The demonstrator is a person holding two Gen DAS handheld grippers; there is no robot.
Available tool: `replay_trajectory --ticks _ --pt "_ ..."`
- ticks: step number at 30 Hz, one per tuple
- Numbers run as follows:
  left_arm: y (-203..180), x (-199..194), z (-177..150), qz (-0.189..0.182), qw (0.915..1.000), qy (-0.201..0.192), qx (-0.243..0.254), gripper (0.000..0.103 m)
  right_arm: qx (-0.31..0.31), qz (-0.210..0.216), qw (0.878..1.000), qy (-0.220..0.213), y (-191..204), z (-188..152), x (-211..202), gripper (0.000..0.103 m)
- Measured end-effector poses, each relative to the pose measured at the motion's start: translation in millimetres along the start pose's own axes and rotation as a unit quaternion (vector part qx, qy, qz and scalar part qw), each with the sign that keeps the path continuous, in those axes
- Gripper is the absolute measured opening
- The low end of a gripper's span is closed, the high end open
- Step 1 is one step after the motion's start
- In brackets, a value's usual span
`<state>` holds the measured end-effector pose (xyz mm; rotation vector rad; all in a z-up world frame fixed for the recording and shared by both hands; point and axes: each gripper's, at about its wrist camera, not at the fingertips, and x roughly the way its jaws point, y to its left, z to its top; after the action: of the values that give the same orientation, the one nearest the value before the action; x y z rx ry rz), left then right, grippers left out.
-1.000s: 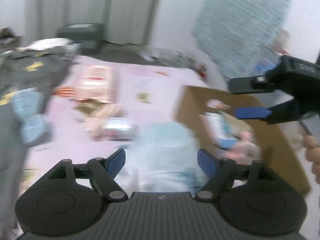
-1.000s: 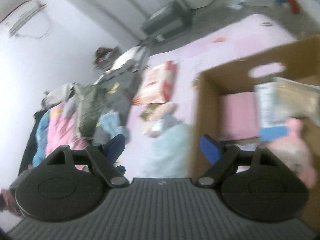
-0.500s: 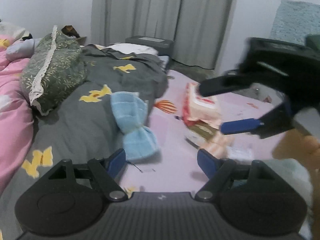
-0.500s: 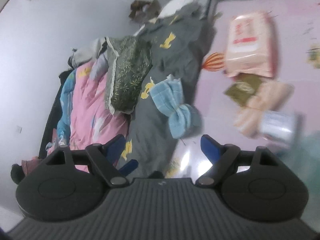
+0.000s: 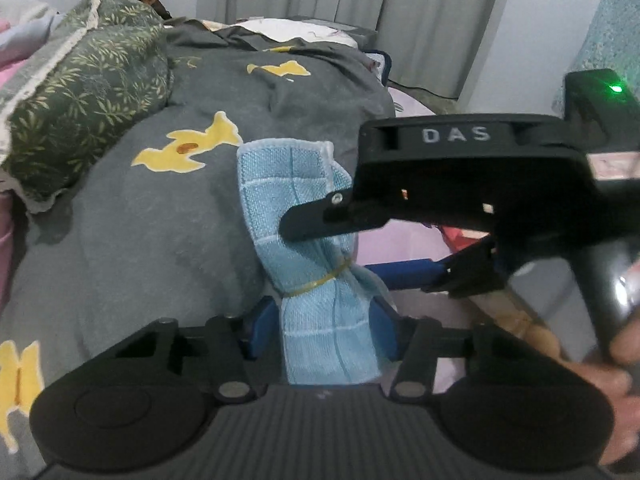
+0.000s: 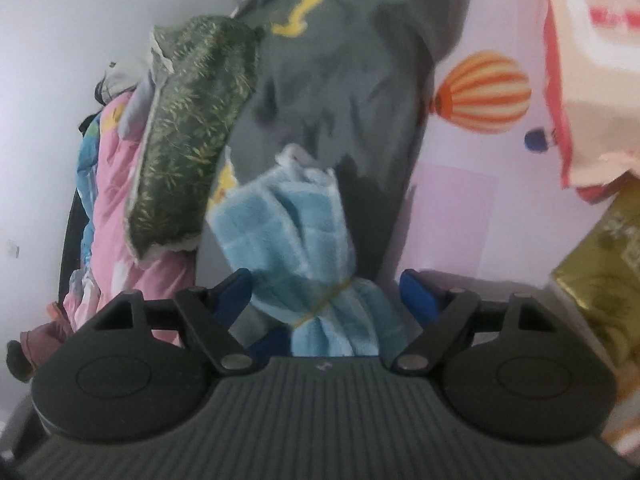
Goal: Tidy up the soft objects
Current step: 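Reach the right tool to the blue checked towel bow and grasp it, then carry the blue towel bow into the cardboard box and release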
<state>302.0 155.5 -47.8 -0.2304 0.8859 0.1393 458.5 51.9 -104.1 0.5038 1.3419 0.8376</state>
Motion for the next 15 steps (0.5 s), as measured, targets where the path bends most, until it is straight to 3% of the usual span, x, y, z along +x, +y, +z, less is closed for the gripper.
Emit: replay_trajectory --ticks 5,10,15 --pt "-3.1 5.3 5.5 -0.002 1.0000 0.002 -0.007 0.048 -0.014 -0.009 1.000 0.009 6.6 -4.4 -3.4 0.051" --pt "-16.2 -28.7 1.3 -0.009 0.9999 -0.010 0.008 0.047 -0.009 -0.012 1.000 0.002 17.1 -13.4 -27.0 0.044" --pt "-38.2 -82.8 -2.3 -0.029 0.9987 -0.033 0.024 0.046 -0.025 0.003 1.000 -0.018 40.6 -38.4 -80.1 0.044"
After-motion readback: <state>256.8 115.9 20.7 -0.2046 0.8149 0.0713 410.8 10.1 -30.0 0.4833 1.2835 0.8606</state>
